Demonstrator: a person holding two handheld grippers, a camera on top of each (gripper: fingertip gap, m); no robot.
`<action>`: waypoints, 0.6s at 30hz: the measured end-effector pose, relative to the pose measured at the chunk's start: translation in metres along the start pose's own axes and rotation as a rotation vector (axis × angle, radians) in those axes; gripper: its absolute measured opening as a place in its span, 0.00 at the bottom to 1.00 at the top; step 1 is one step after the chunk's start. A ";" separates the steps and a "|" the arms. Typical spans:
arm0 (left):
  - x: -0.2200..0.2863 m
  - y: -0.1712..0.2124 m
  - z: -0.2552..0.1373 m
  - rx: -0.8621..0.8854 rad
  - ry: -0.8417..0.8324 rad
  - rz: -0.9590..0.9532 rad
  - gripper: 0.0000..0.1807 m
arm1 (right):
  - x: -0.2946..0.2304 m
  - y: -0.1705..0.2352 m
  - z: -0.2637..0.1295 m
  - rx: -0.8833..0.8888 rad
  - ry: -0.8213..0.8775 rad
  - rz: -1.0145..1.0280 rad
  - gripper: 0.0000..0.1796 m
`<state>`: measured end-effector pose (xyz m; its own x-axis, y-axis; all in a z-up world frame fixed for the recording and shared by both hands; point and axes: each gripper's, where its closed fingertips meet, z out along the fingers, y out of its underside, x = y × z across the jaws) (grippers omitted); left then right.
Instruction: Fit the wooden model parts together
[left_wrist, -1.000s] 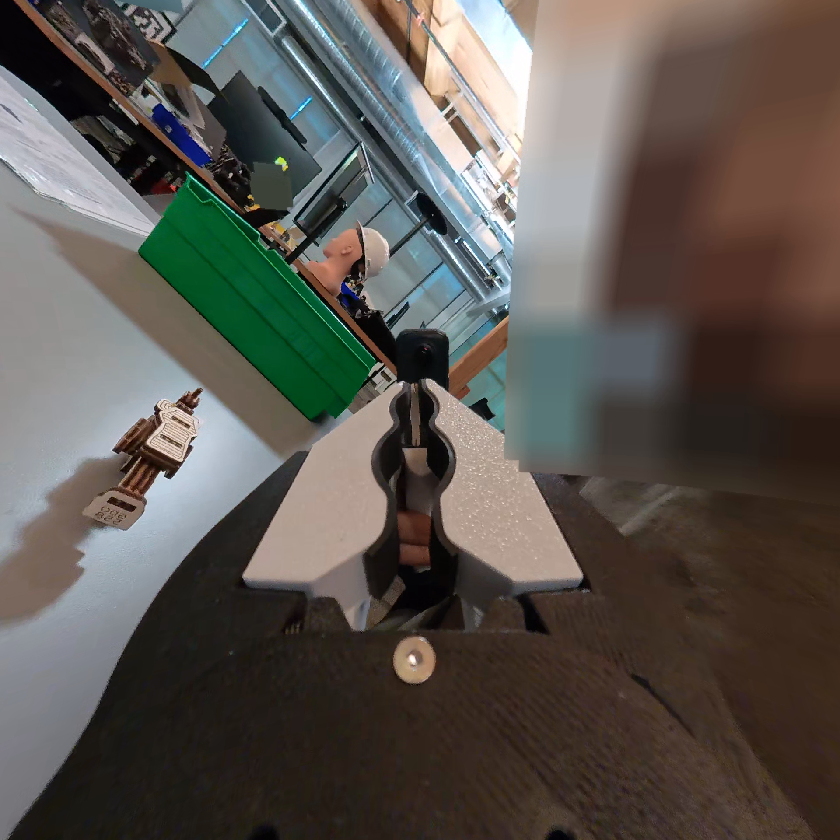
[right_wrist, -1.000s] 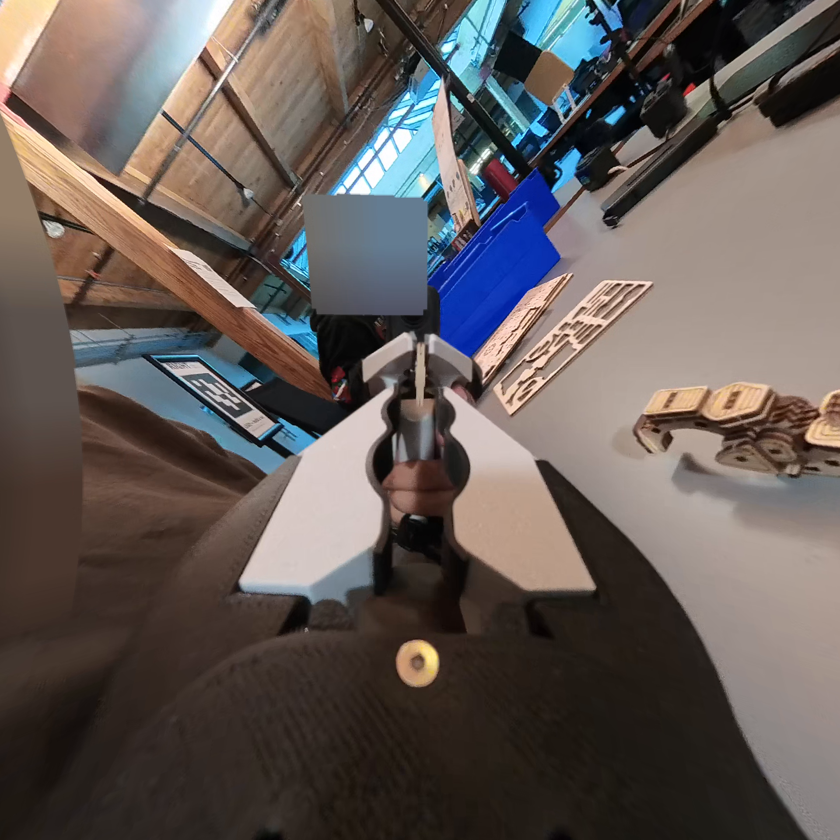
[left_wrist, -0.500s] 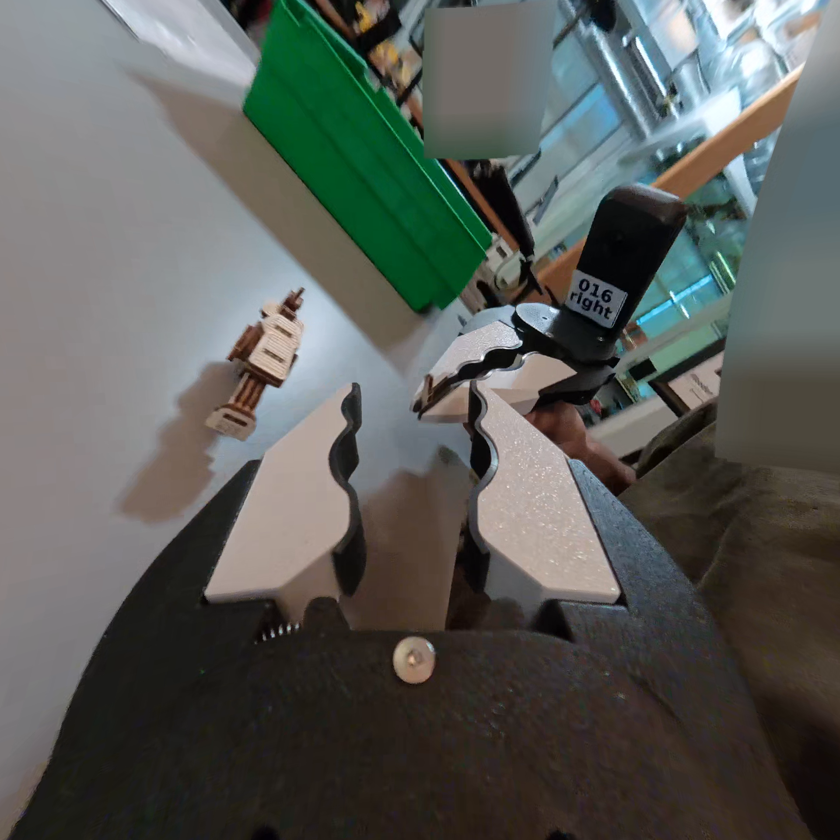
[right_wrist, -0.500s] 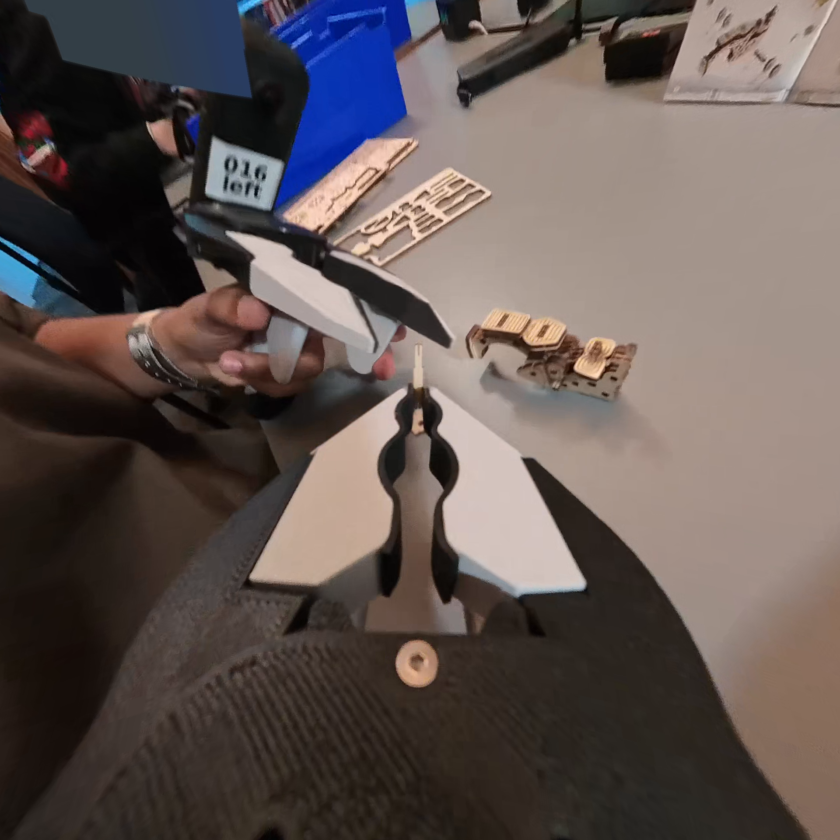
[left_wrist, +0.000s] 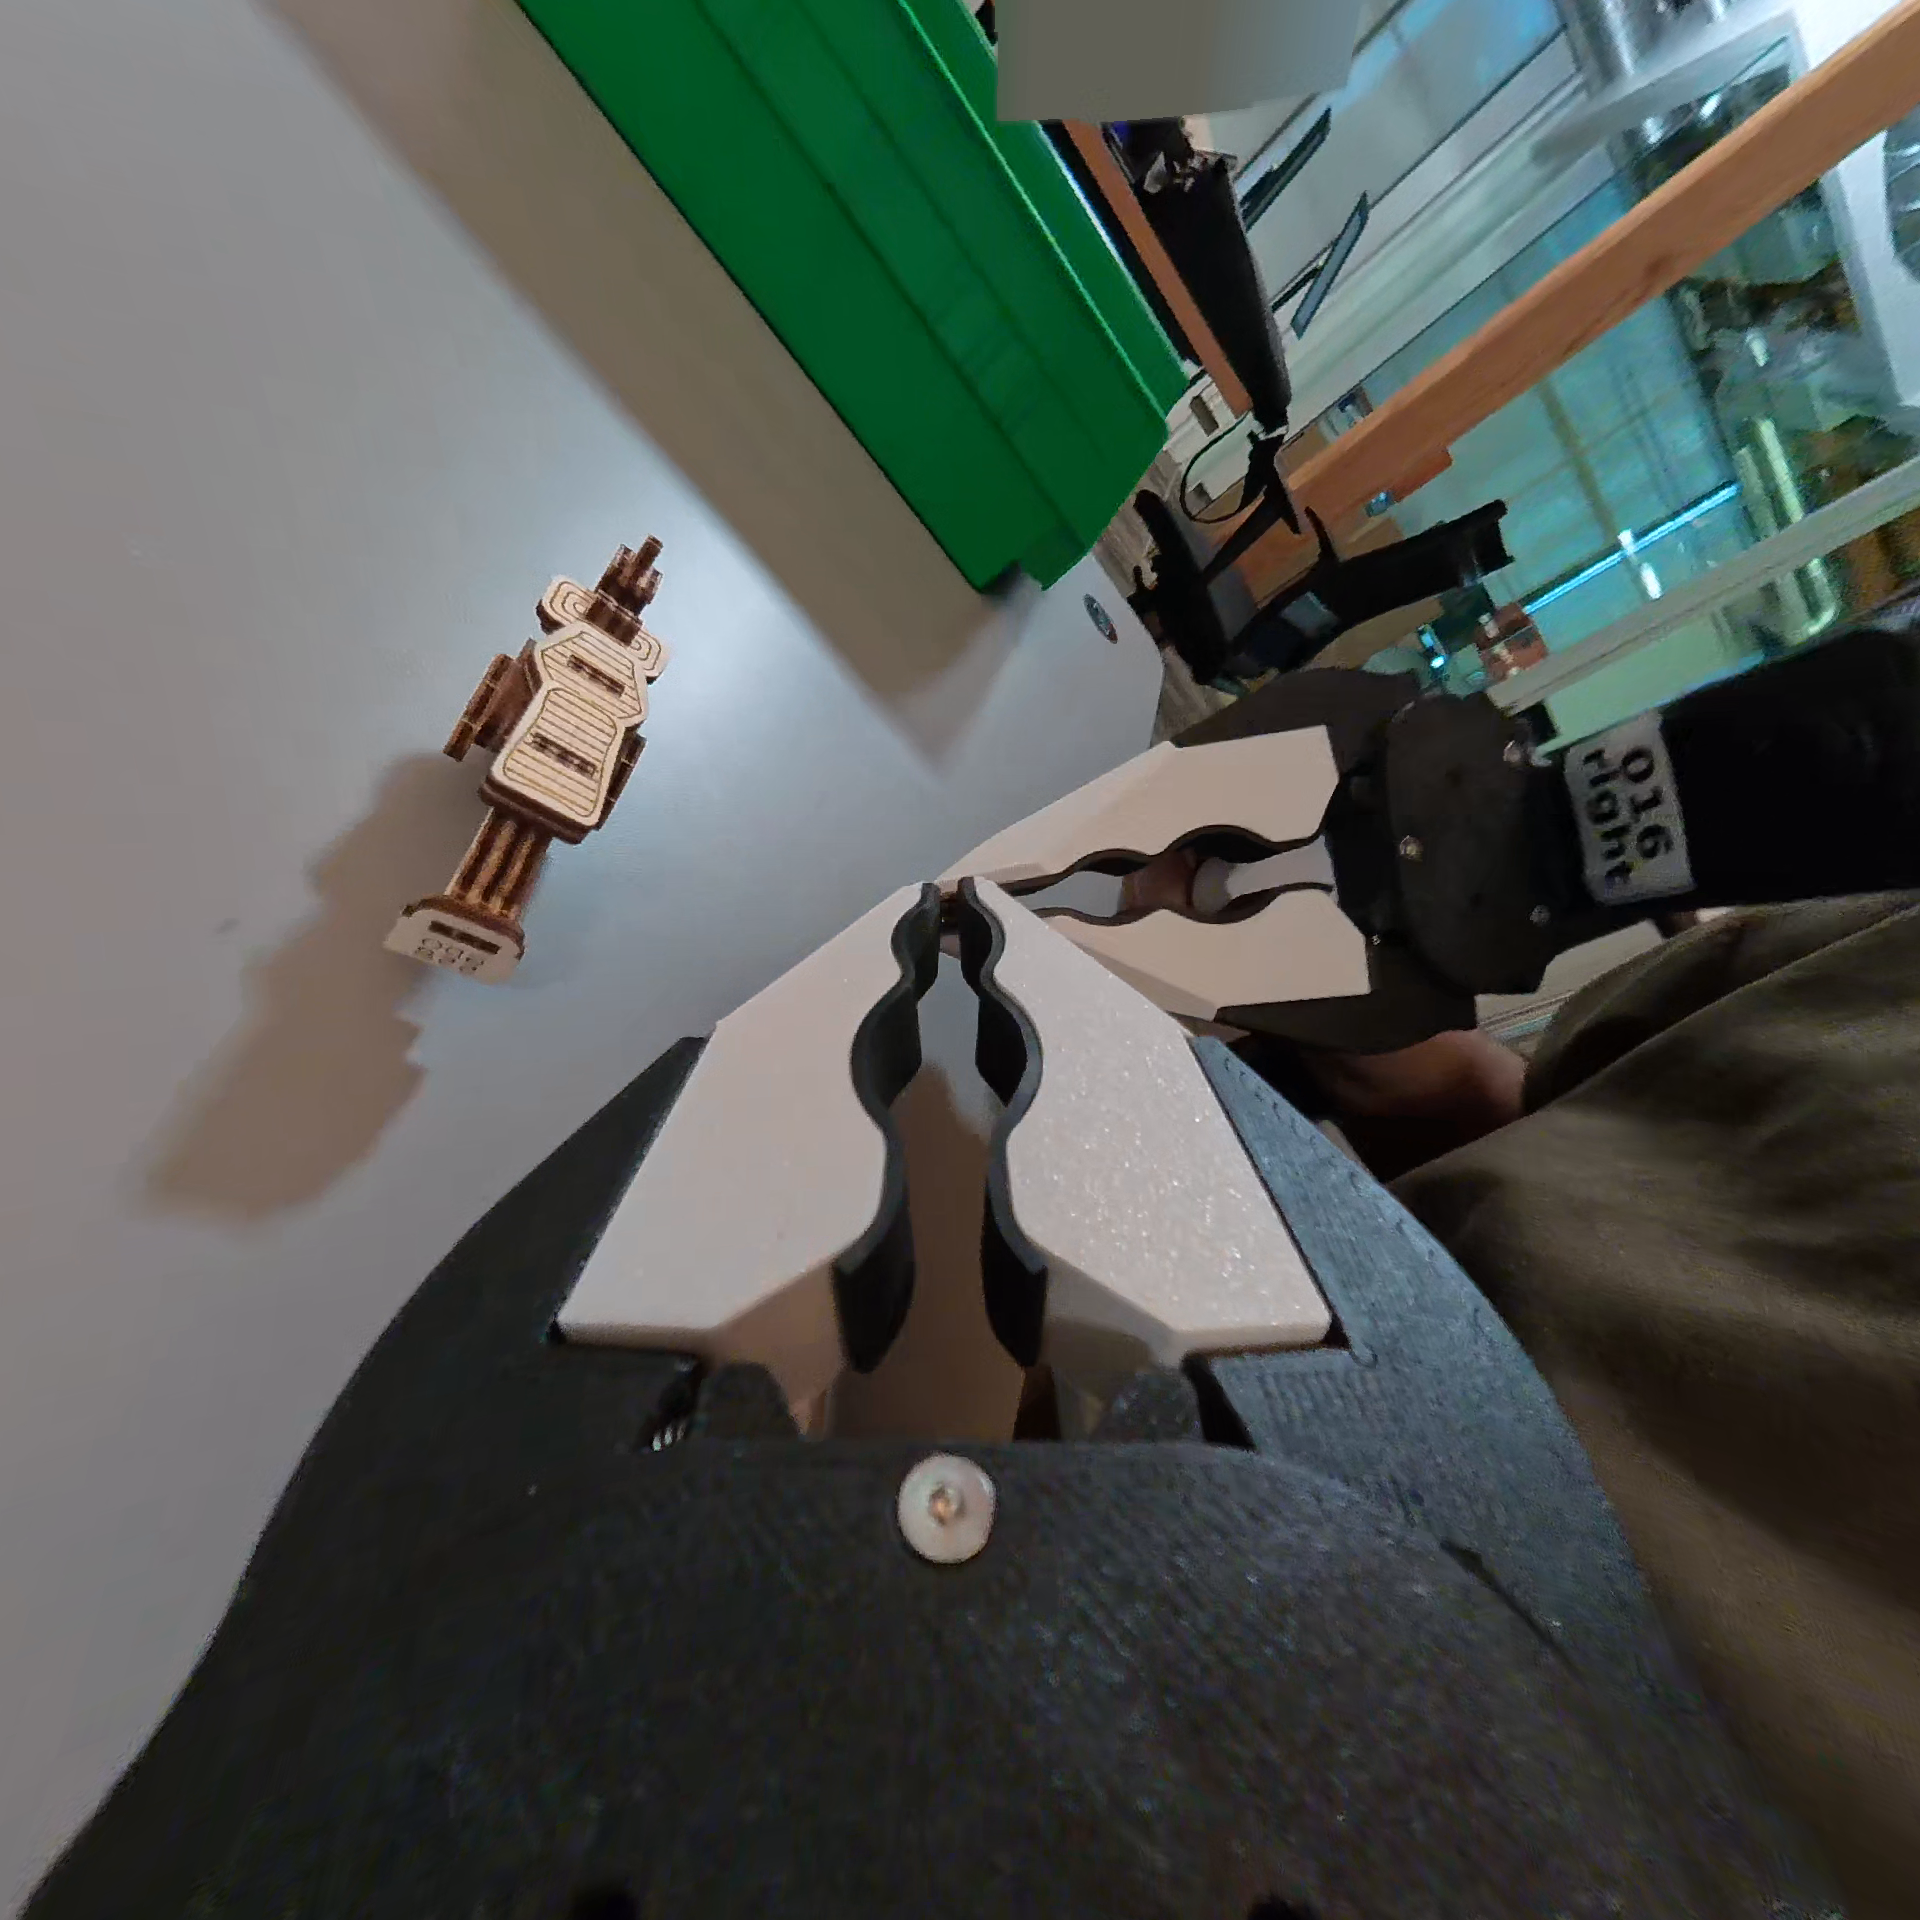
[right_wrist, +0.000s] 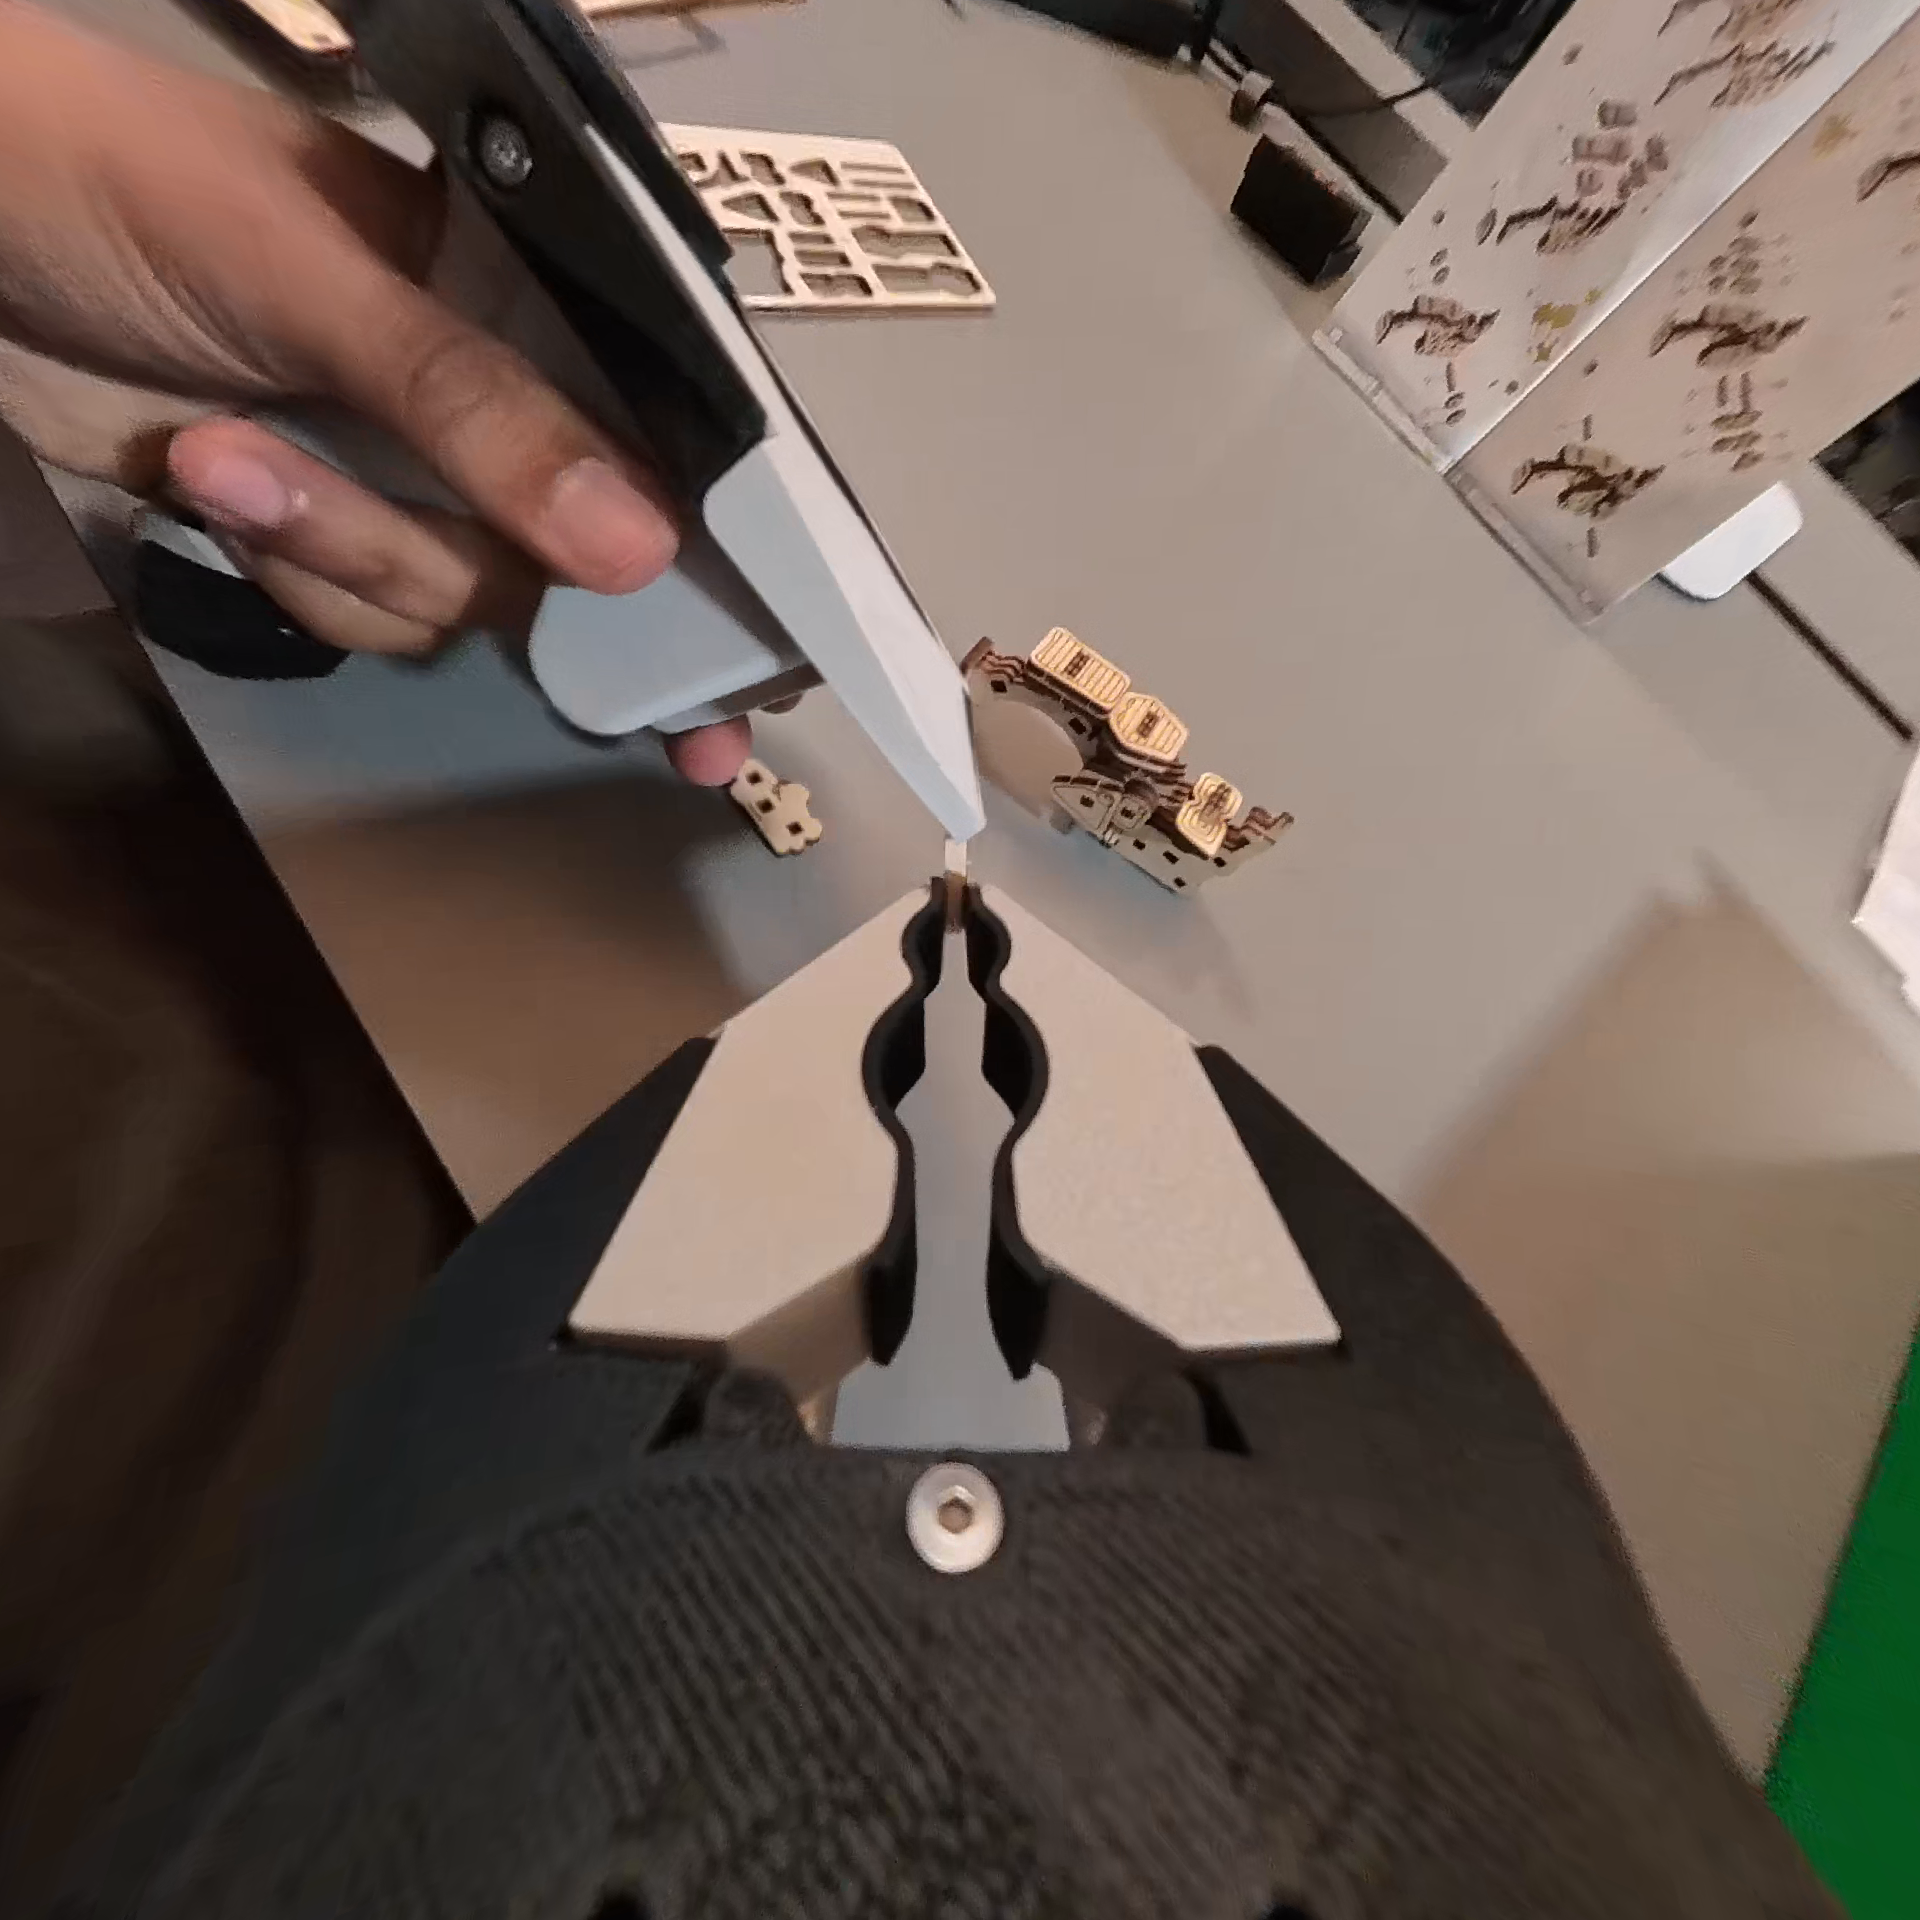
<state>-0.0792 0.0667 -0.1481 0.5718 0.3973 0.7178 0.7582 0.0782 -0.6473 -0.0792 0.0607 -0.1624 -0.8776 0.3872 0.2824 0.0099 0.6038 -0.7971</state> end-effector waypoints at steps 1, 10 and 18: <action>0.001 -0.003 -0.002 0.015 0.017 -0.022 0.00 | 0.001 -0.003 -0.001 0.024 0.012 -0.005 0.01; 0.022 -0.043 -0.036 0.315 0.521 -0.621 0.00 | 0.014 -0.061 -0.036 0.460 -0.087 0.168 0.11; 0.035 -0.037 -0.039 0.286 0.516 -0.502 0.00 | 0.007 -0.073 -0.043 0.534 -0.112 0.113 0.09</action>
<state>-0.0752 0.0426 -0.0888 0.3077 -0.2188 0.9260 0.8948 0.3974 -0.2034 -0.0657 0.0495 -0.0794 -0.9312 0.3349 0.1441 -0.1117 0.1142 -0.9872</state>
